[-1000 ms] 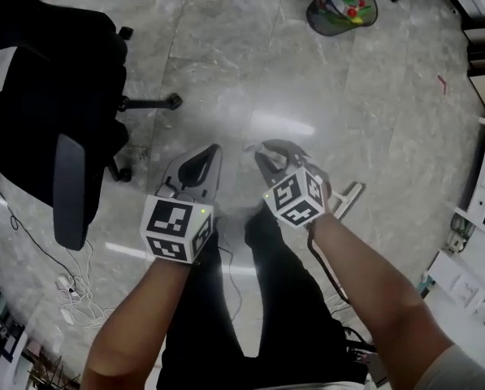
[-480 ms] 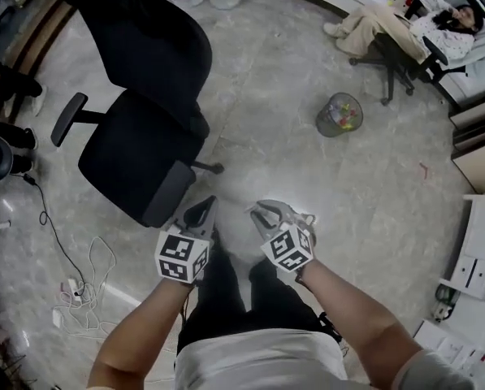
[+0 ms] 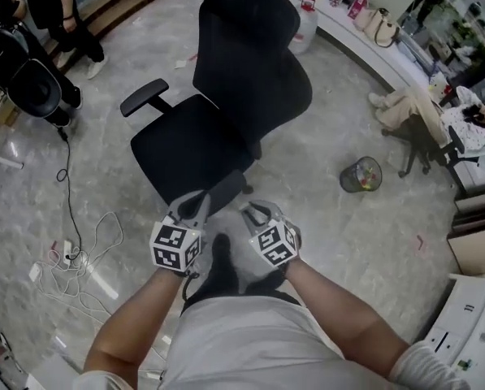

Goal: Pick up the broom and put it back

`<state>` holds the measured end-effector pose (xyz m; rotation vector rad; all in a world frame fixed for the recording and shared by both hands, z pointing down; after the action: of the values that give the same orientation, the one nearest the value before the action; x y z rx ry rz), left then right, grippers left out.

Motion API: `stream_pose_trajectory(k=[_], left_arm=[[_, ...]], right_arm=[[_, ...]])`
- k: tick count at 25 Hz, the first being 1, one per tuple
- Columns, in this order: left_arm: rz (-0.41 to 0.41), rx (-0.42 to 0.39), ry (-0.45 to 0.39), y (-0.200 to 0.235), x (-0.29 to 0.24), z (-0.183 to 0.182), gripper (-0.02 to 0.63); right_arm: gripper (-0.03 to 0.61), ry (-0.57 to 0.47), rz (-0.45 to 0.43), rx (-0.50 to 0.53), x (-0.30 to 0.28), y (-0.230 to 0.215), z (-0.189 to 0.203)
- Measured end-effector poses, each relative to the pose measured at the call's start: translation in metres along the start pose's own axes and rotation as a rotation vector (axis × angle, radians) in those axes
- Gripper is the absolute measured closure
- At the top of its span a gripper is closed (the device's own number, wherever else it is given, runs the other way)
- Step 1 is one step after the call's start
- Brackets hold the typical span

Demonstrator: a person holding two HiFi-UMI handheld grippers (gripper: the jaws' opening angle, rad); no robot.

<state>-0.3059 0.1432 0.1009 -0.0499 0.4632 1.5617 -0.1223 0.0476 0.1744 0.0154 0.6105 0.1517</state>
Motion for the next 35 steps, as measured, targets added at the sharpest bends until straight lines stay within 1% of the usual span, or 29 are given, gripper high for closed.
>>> stream_pose_trajectory(k=[4, 8, 12, 15, 17, 22, 24, 27, 29, 31, 35], left_arm=[[-0.038, 0.014, 0.015, 0.037, 0.027, 0.001, 0.609], [-0.059, 0.046, 0.027, 0.063, 0.046, 0.006, 0.609], [-0.076, 0.081, 0.035, 0.078, 0.054, 0.018, 0.609], [-0.083, 0.099, 0.025, 0.090, 0.056, 0.020, 0.609], [-0.078, 0.106, 0.022, 0.094, 0.055, 0.019, 0.609], [-0.052, 0.091, 0.014, 0.092, 0.043, 0.010, 0.609], [-0.044, 0.084, 0.007, 0.087, 0.037, 0.005, 0.609], [-0.033, 0.075, -0.010, 0.071, 0.030, -0.003, 0.609], [-0.025, 0.065, -0.027, 0.055, 0.028, -0.011, 0.609], [-0.019, 0.053, -0.049, 0.029, 0.028, -0.021, 0.609], [-0.001, 0.020, -0.134, -0.036, 0.032, -0.058, 0.609]], right_arm=[[0.491, 0.026, -0.025, -0.016, -0.049, 0.010, -0.032], [0.491, 0.063, -0.029, -0.021, -0.101, 0.006, -0.053], [0.488, 0.097, -0.028, -0.038, -0.128, 0.001, -0.059], [0.485, 0.112, -0.016, -0.078, -0.135, -0.001, -0.057], [0.486, 0.111, -0.006, -0.086, -0.134, -0.001, -0.056], [0.482, 0.084, 0.007, -0.060, -0.121, -0.005, -0.062], [0.470, 0.063, 0.013, -0.068, -0.111, -0.009, -0.066], [0.468, 0.012, 0.026, -0.084, -0.084, -0.014, -0.076], [0.468, -0.038, 0.027, -0.088, -0.058, -0.016, -0.085], [0.469, -0.097, 0.016, -0.099, -0.023, -0.018, -0.093], [0.492, -0.249, 0.000, -0.136, 0.059, -0.026, -0.113]])
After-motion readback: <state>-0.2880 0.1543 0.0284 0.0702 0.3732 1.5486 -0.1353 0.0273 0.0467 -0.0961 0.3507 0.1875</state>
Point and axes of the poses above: the fingertips, and each gripper's own axes: x backward along the fingers, y to its left, z out of its underside, the point moved 10 cm from there along x, backward along the fingers, and after that the axes turned 9 degrees about -y, right-handed, at the moved point
